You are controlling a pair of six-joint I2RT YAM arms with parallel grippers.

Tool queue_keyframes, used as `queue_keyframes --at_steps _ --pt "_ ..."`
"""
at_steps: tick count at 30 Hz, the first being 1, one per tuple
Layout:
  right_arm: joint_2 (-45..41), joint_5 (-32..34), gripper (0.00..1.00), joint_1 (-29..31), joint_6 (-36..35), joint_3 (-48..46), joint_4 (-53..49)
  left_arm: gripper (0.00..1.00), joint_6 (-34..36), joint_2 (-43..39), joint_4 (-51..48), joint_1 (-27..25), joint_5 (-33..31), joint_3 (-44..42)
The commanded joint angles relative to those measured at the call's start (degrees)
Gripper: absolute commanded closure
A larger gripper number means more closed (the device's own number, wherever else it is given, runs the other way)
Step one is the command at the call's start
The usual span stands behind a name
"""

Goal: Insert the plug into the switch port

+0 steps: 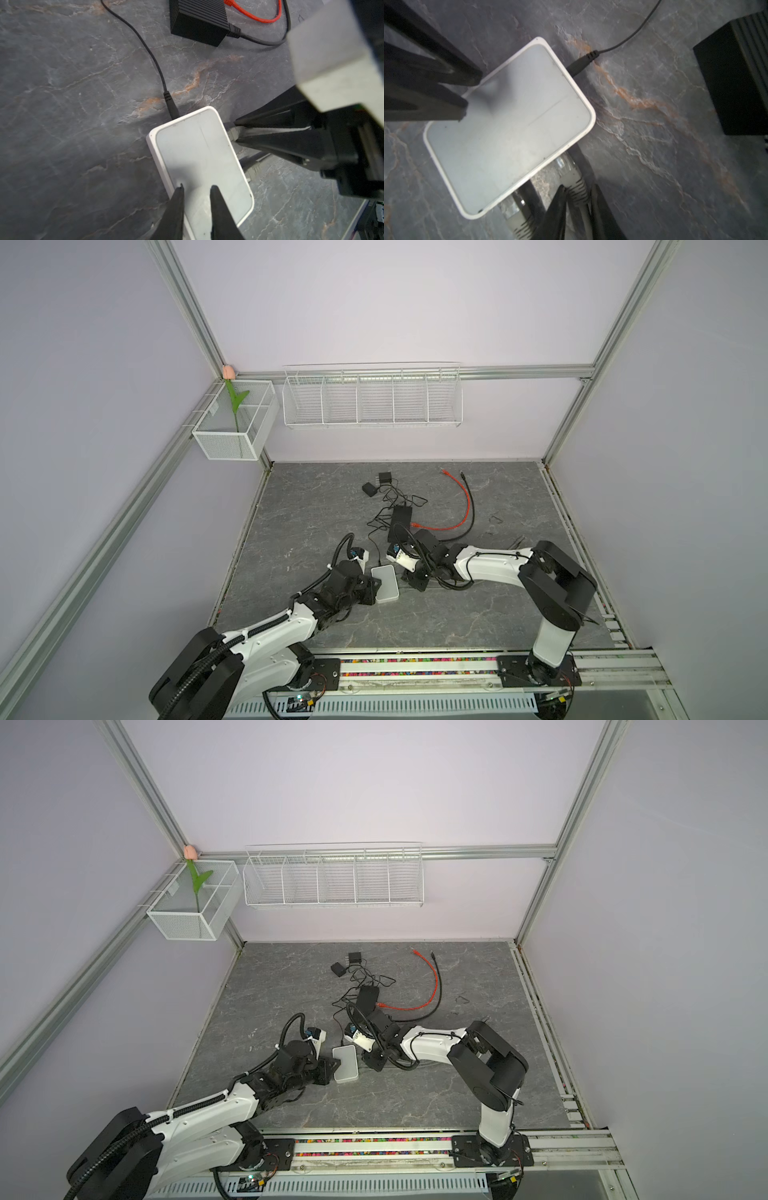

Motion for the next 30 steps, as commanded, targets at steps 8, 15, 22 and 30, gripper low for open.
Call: queue_keyframes --at_steps 8,15,22,30 --pt "-2.8 -0.9 0.76 0.4 0.5 -1.4 -0.1 0.77 1.4 2.7 1.1 0.6 0.4 2.6" --pt "-3.7 -2.0 0.76 0.3 -0.3 -1.3 -1.3 0.77 1.4 2.5 0.1 1.4 0.0 3.6" --pt "-3.8 -1.3 0.74 0.2 -0.5 -1.2 -2.3 0.72 0.9 1.9 -0.9 3.5 0.7 4.0" --pt "-2.5 -1.7 0.72 -1.0 -0.1 0.0 -4.0 0.66 -0.1 1.6 -0.1 5.2 1.8 3.2"
